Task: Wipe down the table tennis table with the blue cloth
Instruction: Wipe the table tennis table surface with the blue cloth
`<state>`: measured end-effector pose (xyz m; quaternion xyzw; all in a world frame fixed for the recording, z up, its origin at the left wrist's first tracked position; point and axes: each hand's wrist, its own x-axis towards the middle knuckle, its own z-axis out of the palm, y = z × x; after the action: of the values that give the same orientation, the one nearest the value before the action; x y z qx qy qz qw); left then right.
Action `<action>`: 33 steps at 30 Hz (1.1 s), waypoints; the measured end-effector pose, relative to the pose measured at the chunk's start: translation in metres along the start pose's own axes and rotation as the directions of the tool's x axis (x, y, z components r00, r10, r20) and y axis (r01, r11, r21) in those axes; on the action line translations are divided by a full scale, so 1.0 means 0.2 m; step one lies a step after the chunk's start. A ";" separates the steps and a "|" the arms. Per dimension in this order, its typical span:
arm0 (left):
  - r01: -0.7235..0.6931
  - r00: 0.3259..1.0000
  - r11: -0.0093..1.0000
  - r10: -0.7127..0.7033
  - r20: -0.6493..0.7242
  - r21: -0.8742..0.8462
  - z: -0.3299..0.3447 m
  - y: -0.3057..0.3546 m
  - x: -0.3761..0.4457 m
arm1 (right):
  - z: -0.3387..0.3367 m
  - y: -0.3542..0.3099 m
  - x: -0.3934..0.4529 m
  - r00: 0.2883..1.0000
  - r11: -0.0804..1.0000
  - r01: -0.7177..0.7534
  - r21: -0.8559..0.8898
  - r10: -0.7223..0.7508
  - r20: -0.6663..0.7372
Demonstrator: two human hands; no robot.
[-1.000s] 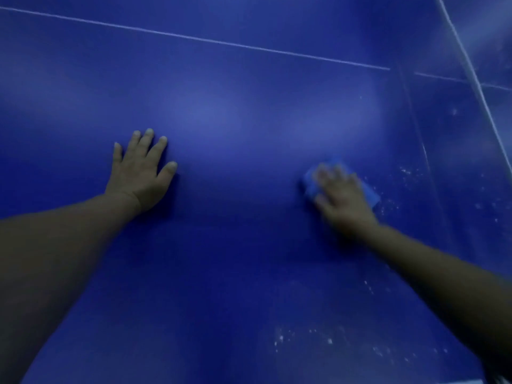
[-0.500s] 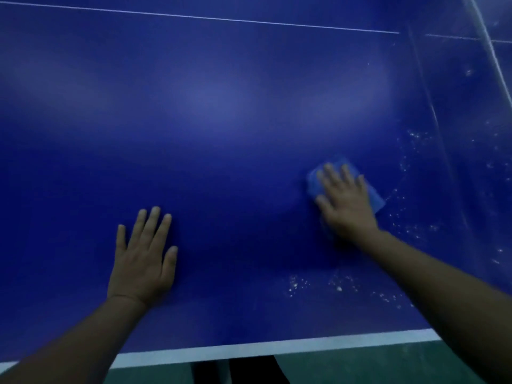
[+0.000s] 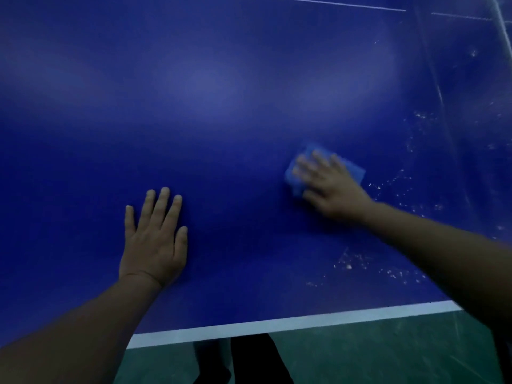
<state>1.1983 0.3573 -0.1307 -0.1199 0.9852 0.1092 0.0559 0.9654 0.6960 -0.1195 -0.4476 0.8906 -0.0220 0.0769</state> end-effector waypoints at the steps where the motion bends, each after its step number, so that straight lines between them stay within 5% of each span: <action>1: 0.001 1.000 1.000 -0.001 0.002 -0.001 0.00 0.00 0.00 | -0.04 0.07 0.06 0.978 0.977 -0.210 0.048 0.211 -0.007; 3: 0.006 1.000 1.000 -0.006 0.011 -0.001 -0.01 0.01 0.00 | -0.06 0.05 0.17 0.866 0.859 -0.497 0.124 0.501 -0.001; 5: 0.009 1.000 1.000 -0.009 0.028 0.001 -0.01 0.00 0.00 | -0.04 -0.13 0.22 0.851 0.848 -0.520 0.108 0.524 -0.020; 8: 0.014 0.999 1.000 -0.014 0.049 -0.005 -0.02 0.01 0.00 | 0.04 -0.46 0.05 0.997 0.997 -0.069 0.035 0.071 -0.039; 11: 0.020 0.998 1.000 -0.019 0.062 -0.023 -0.03 0.01 0.01 | 0.06 -0.55 -0.23 0.925 0.926 0.375 -0.036 -0.371 0.078; 13: 0.019 0.998 0.999 -0.018 0.064 -0.026 -0.04 0.02 0.02 | 0.01 -0.43 -0.20 0.888 0.890 0.450 -0.064 -0.439 0.137; 16: 0.023 0.998 0.999 -0.021 0.062 -0.023 -0.04 0.03 0.01 | -0.05 -0.31 0.02 0.960 0.966 0.255 -0.039 -0.249 0.127; 20: 0.018 0.998 1.000 -0.016 0.065 -0.019 -0.04 0.02 0.01 | 0.01 -0.56 0.13 0.997 0.997 -0.071 -0.005 0.071 0.009; 23: 0.019 0.998 1.000 -0.018 0.065 -0.015 -0.03 0.01 0.00 | 0.10 -0.77 -0.12 0.970 0.966 0.244 -0.083 -0.241 0.040; 27: 0.019 0.997 1.000 -0.018 0.070 -0.017 -0.04 0.02 0.00 | 0.06 -0.69 -0.46 0.753 0.777 0.629 -0.025 -0.601 0.266; 30: 0.023 0.997 0.999 -0.021 0.070 -0.023 -0.05 0.02 0.00 | 0.03 -0.49 -0.34 0.831 0.844 0.527 -0.099 -0.488 0.267; 33: 0.023 0.997 0.999 -0.021 0.071 -0.030 -0.05 0.02 0.01 | -0.01 -0.47 -0.10 0.985 0.984 0.143 -0.103 -0.131 0.115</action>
<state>1.1953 0.3581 -0.1200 -0.1274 0.9794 0.1280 0.0898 1.0520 0.6559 -0.1039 -0.5118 0.8522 0.0464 0.0979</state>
